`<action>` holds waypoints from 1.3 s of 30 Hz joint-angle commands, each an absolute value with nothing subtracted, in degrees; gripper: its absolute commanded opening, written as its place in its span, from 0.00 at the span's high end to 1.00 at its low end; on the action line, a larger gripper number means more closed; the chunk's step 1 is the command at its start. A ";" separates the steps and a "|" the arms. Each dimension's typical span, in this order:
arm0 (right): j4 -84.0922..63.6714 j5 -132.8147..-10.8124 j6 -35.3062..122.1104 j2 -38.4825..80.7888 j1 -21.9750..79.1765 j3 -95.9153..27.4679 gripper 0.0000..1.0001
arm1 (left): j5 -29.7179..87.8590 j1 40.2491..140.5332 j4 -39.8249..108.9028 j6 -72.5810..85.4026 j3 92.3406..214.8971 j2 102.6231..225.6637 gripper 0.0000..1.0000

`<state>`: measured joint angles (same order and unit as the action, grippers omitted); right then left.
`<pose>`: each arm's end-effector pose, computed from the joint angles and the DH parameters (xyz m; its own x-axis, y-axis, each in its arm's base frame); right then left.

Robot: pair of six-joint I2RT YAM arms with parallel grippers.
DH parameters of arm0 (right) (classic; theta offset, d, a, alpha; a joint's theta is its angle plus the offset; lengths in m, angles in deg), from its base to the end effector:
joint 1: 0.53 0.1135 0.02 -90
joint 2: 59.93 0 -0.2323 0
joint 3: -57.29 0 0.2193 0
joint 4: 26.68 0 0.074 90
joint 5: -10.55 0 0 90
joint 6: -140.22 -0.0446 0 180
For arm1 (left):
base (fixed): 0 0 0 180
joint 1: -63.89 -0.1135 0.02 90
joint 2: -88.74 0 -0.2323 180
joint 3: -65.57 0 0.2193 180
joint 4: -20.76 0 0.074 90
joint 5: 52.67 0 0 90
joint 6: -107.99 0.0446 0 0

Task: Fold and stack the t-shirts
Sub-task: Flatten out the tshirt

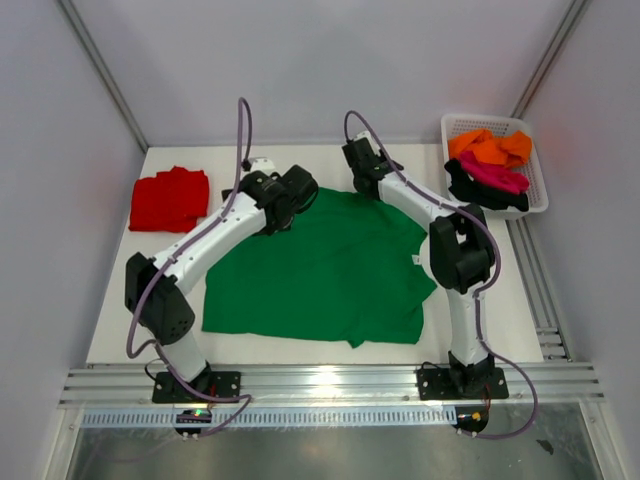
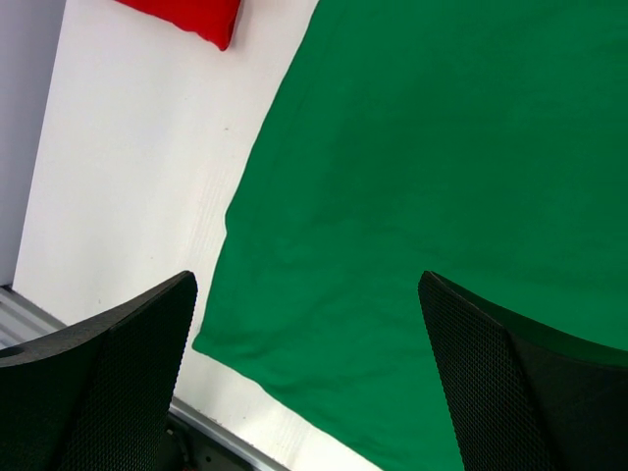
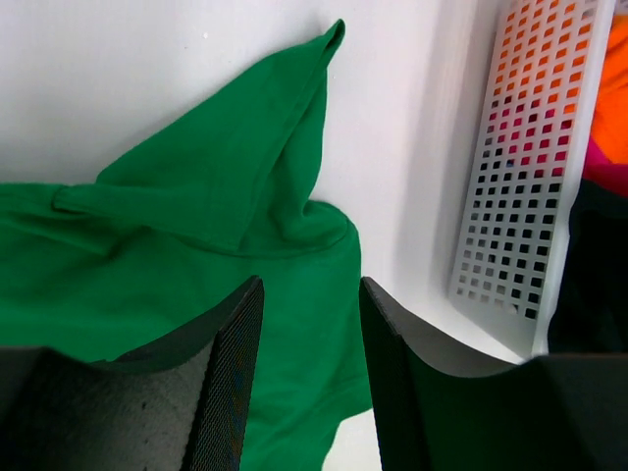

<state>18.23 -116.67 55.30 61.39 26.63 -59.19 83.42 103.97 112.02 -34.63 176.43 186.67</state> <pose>0.3949 0.1723 0.2099 -0.6750 -0.4256 -0.6027 -0.0758 0.8526 -0.5171 0.2403 -0.1602 0.2899 -0.7211 -0.1134 -0.6834 -0.3920 0.8802 0.2676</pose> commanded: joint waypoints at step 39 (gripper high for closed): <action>9.24 -122.60 71.31 72.17 29.80 -66.52 0.52 | 85.15 104.23 114.43 -35.27 179.80 188.76 0.02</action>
